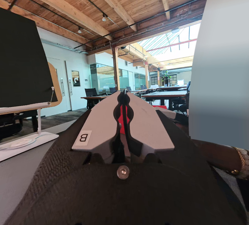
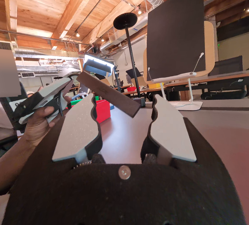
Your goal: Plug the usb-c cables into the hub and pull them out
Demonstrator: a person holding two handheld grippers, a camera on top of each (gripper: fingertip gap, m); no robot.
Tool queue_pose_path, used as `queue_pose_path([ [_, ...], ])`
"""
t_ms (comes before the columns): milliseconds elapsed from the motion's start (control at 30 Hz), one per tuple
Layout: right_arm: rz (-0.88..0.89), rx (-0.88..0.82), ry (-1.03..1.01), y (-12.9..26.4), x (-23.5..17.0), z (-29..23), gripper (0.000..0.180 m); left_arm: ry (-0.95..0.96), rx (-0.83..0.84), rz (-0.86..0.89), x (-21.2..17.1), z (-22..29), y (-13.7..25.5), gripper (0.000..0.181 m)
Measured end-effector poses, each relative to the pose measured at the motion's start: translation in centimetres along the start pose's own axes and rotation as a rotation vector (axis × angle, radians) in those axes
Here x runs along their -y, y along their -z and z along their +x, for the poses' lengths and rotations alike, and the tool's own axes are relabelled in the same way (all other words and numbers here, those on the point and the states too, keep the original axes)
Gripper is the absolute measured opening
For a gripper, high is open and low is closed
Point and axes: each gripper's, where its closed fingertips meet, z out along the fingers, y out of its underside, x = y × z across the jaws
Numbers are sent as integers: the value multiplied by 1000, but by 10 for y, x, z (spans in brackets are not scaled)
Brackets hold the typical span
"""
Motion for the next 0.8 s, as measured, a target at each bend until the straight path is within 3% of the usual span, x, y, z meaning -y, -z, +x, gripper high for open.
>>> queue_pose_path([
  [333,21,5,106,2,4,-9,92,241,-17,93,9,-12,7,4],
  [567,1,40,271,2,-1,-26,83,421,-62,127,10,-17,9,3],
  [800,7,2,550,5,-1,-33,77,654,-170,39,-6,-10,4,3],
])
